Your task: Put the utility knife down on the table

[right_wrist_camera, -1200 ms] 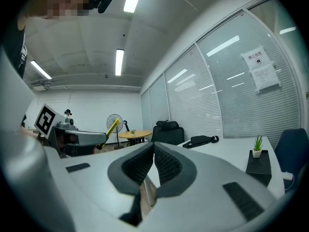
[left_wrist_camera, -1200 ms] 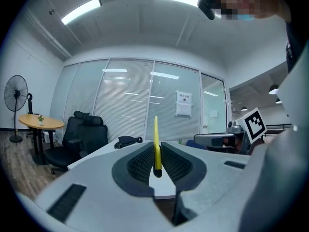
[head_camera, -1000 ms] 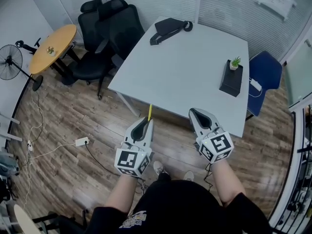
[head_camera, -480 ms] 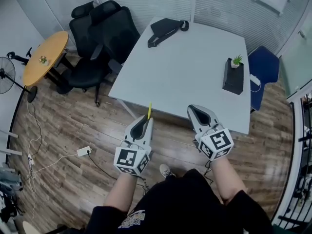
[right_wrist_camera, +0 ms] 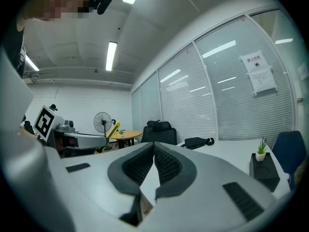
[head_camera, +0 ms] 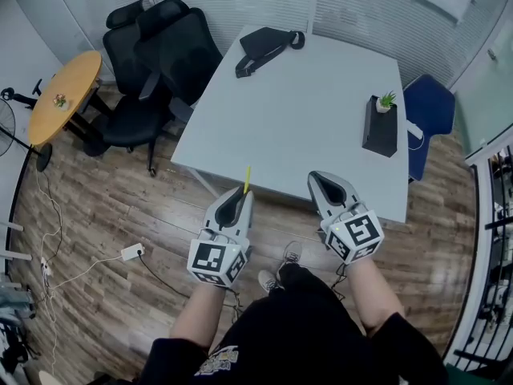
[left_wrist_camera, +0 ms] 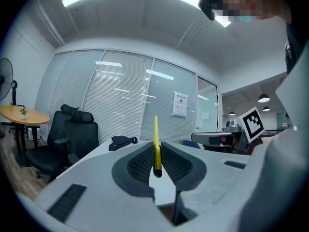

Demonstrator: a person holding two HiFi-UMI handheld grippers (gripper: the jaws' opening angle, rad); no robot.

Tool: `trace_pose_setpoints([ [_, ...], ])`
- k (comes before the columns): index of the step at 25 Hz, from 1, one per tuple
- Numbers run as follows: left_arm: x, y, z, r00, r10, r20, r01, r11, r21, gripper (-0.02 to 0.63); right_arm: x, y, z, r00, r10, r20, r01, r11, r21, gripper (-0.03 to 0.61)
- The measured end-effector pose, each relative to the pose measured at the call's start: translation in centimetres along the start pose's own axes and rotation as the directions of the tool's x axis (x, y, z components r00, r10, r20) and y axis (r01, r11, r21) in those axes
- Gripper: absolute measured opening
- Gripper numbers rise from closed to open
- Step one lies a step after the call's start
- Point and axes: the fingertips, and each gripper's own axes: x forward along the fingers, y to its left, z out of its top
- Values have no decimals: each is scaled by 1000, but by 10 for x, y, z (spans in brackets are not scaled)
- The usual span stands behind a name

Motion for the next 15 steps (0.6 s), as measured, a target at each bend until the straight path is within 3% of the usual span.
trace_pose_setpoints([
  [15, 90, -1, 2, 999, -14, -44, 15, 1000, 24, 48, 34, -83, 1, 1000, -17, 12, 17, 999, 42, 12],
])
